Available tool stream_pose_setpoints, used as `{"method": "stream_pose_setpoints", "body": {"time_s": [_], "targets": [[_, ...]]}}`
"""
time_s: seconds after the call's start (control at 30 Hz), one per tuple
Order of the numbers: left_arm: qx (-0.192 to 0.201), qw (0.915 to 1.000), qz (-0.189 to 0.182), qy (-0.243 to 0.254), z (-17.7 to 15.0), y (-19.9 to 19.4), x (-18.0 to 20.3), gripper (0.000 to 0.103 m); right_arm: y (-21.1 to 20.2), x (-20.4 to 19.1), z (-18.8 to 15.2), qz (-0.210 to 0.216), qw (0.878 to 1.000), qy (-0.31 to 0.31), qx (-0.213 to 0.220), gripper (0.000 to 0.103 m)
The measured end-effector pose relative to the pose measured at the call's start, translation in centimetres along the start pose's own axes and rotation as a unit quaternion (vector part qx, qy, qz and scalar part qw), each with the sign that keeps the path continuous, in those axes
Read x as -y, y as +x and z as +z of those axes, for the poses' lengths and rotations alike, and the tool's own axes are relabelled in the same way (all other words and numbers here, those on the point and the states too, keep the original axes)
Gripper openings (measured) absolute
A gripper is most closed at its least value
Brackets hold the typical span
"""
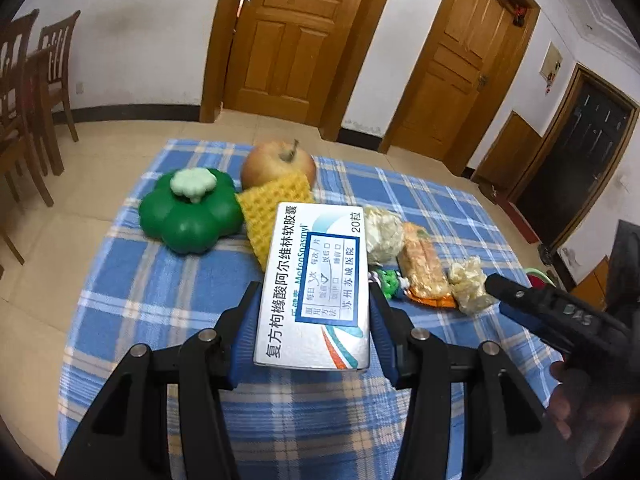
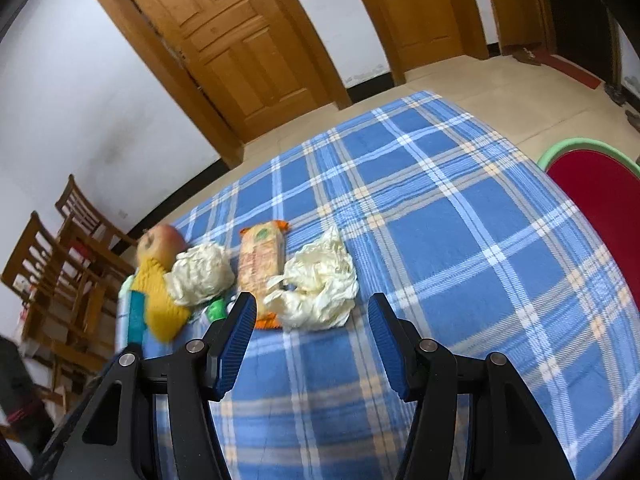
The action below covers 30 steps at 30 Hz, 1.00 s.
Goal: Collect trash
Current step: 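Grasp the crumpled white paper with the right tool while the left tool holds the box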
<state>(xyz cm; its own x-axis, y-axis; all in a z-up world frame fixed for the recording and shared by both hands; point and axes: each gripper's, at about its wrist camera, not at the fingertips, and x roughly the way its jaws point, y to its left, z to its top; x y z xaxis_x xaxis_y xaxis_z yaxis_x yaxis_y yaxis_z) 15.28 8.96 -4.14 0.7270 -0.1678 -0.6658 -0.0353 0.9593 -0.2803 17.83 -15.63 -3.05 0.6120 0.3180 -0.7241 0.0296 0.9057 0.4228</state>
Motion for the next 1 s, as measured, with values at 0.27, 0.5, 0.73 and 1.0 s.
{"method": "stream_pose_setpoints", "body": {"time_s": [0.27, 0.5, 0.73, 1.0], "targets": [[-0.001, 0.9995, -0.032, -0.009, 0.1, 0.4, -0.4, 0.051, 2.7, -0.6, -0.6, -0.015, 1.000, 0.008, -0.008, 0.037], [-0.021, 0.9982, -0.056, -0.010, -0.3, 0.8, -0.2, 0.051, 1.9, 0.0, -1.2, -0.017, 1.000, 0.023, 0.011, 0.020], [0.000, 0.9987, -0.051, -0.001, -0.3, -0.6, 0.5, 0.051, -1.4, -0.6, -1.9, -0.002, 1.000, -0.002, 0.030, 0.020], [0.011, 0.9990, -0.033, 0.028, 0.1, -1.3, 2.0, 0.051, -6.7, 1.5, -2.0, 0.001, 0.998, 0.013, 0.058, 0.020]]}}
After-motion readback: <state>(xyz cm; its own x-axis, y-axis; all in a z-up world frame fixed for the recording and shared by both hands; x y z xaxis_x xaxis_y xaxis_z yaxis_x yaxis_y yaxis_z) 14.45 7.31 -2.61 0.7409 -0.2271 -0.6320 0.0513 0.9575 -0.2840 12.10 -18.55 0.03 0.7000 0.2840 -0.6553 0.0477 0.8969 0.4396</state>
